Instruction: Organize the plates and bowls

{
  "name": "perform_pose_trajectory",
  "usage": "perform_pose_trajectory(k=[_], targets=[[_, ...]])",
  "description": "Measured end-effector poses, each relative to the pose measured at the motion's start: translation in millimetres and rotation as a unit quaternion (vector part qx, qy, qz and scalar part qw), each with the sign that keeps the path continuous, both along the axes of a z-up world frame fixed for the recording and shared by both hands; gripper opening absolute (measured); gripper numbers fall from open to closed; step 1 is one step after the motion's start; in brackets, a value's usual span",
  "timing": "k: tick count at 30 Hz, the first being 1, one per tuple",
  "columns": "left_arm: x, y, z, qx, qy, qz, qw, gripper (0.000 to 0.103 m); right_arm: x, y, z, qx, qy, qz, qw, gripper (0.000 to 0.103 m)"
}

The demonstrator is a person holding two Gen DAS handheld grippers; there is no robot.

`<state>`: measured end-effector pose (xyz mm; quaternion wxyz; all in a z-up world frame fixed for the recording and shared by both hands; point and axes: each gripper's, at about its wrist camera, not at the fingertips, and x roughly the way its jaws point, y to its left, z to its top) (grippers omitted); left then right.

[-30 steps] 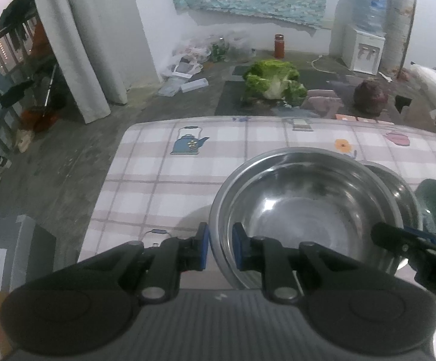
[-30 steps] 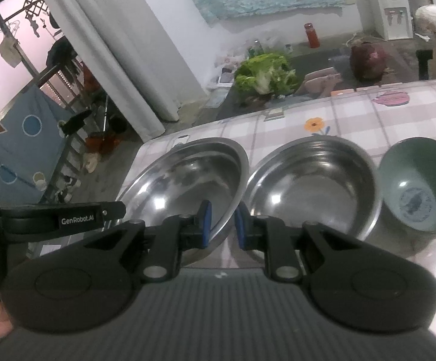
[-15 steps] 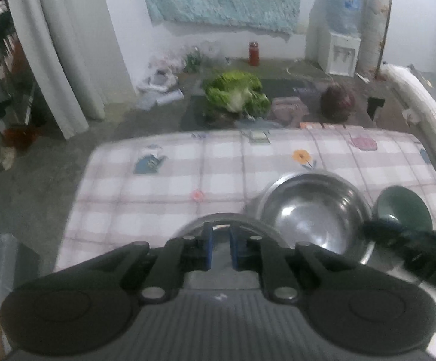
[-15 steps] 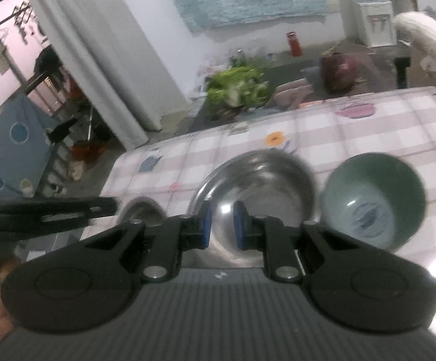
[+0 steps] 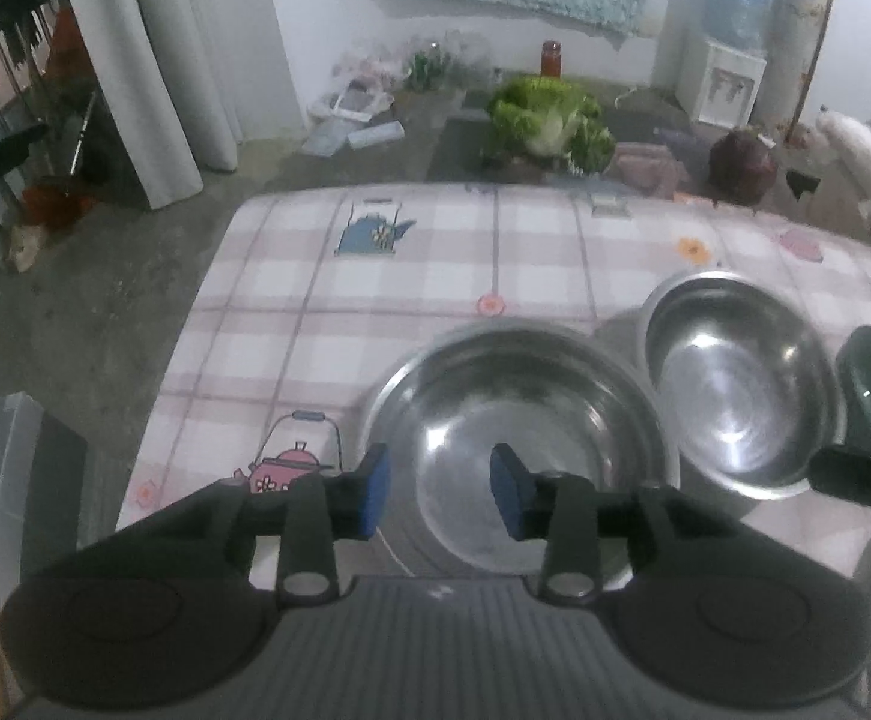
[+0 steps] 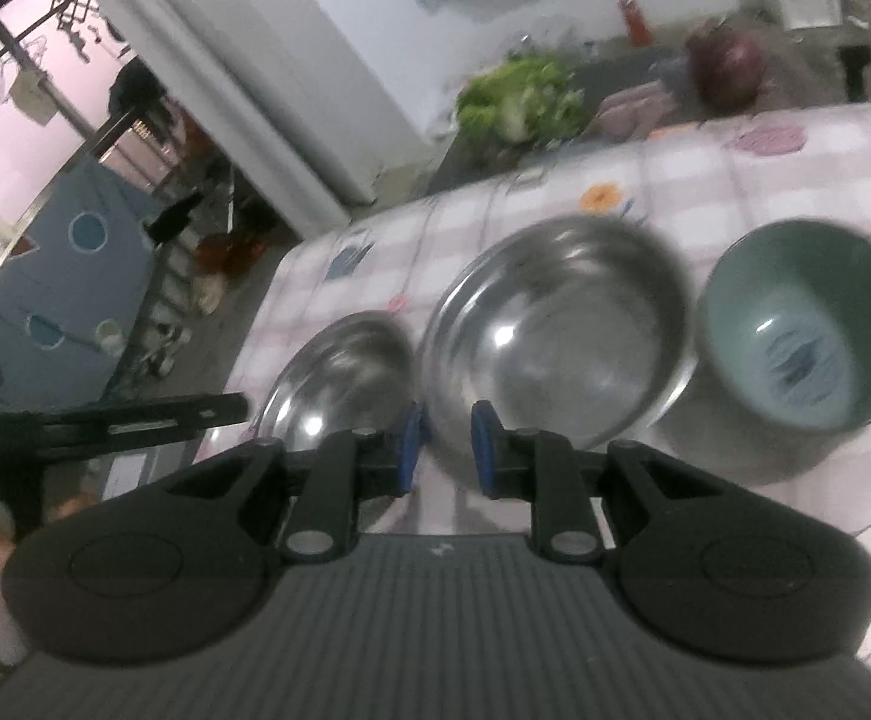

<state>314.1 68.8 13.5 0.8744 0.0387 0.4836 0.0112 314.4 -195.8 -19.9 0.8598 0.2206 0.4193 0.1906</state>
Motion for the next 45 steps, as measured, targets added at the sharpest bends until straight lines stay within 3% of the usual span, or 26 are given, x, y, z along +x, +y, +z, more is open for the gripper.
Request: perform_pose_trajectory(k=[8,12,17,19,22,25,29,36,45], targets=[[13,21,-18,-0.010,0.012,0.012,0.9998,0.050,11,44,-23,0.019,0.051,0.014,0.998,0.030],[24,28,-28,-0.006,0.022,0.012,0.9997,0.053,21,66,-36,0.013,0.068,0.014,0.998,0.040],[38,36,-46,0.003,0.035,0.019,0.9992,0.051,33,85,-49,-0.015,0.077,0.000,0.997,0.040],[42,39,-51,0.004,0.040,0.020,0.9990,0.044,36,89,-54,-0.020,0.080,-0.008,0.997,0.040],[48,41,-58,0.007,0.050,0.022,0.9985,0.030,40,95,-58,-0.033,0.075,-0.016,0.996,0.036],[50,41,-61,-0.002,0.052,0.019,0.9985,0.024,42,100,-60,-0.044,0.070,-0.017,0.996,0.025],[51,41,-61,-0.003,0.049,0.019,0.9986,0.024,45,105,-63,-0.051,0.067,-0.018,0.996,0.012],[47,47,-57,-0.007,0.046,0.029,0.9985,0.023,42,112,-59,-0.067,0.049,-0.013,0.996,0.012],[36,56,-27,-0.008,0.018,0.041,0.9990,0.023,39,117,-35,-0.063,0.016,-0.002,0.998,0.012]])
